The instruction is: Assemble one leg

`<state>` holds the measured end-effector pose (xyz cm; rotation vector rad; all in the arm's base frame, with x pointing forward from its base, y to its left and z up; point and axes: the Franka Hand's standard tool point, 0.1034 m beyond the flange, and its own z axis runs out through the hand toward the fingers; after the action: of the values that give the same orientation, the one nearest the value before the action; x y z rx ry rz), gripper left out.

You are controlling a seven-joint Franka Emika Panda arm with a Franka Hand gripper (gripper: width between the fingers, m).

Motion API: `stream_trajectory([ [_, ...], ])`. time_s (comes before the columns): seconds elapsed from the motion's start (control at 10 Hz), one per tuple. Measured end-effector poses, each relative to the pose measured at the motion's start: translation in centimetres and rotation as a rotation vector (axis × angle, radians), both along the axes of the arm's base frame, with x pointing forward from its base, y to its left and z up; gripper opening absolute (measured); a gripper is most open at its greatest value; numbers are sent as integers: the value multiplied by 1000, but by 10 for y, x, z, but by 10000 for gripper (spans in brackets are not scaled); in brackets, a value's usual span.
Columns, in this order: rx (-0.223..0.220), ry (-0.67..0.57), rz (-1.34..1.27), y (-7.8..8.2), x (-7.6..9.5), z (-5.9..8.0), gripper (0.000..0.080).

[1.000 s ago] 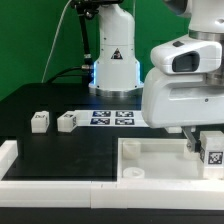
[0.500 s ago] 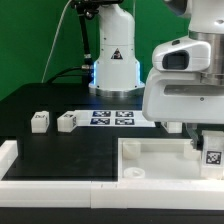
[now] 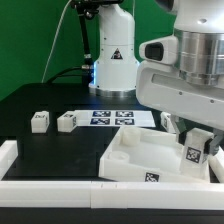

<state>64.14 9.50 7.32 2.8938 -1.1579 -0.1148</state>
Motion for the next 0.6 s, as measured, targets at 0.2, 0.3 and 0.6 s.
stream_trajectory([
  [0.2, -22, 3, -144, -6, 0, 0, 308],
  [0.3, -40, 7, -193, -11, -1, 1, 308],
  [0.6, -43, 7, -193, -13, -1, 0, 420],
])
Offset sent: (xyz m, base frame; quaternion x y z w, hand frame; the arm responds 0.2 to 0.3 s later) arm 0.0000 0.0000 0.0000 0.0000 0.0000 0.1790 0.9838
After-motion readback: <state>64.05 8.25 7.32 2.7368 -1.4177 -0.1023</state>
